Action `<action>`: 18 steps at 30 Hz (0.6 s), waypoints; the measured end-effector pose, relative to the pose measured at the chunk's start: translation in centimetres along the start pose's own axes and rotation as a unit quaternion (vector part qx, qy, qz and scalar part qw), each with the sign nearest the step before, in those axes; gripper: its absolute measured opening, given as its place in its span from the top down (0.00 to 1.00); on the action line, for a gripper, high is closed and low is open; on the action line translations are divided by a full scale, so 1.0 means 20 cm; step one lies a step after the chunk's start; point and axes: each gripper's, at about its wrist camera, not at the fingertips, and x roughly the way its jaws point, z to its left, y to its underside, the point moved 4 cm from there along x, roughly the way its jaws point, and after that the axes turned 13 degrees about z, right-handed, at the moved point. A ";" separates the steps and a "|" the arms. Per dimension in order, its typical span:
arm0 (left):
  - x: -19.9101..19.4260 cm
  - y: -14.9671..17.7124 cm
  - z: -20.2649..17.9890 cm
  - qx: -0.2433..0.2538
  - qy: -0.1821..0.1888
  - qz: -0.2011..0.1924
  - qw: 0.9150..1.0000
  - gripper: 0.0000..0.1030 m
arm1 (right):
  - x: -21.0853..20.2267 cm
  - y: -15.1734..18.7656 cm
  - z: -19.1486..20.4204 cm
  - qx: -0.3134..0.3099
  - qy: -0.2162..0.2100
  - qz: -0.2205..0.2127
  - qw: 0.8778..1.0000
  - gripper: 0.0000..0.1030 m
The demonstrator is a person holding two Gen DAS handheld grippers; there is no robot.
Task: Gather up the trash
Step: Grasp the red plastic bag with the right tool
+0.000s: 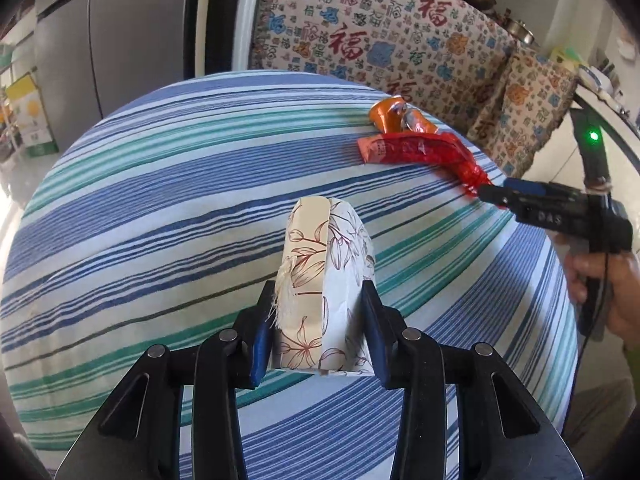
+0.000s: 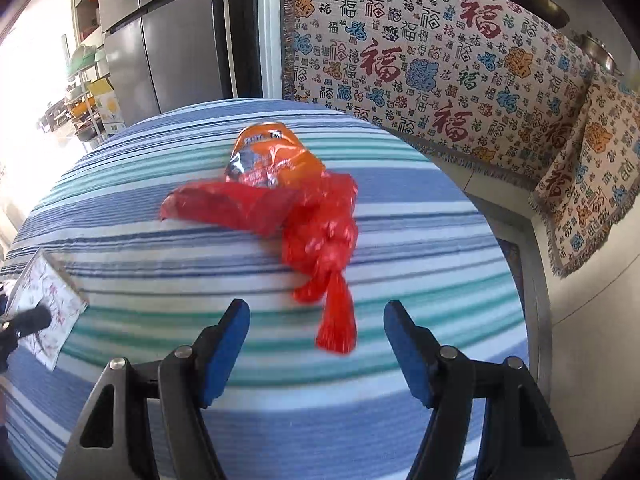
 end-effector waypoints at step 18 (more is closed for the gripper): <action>0.00 0.04 -0.01 -0.019 0.001 -0.011 1.000 0.59 | -0.16 0.45 0.34 -0.019 -0.066 0.011 0.998 0.57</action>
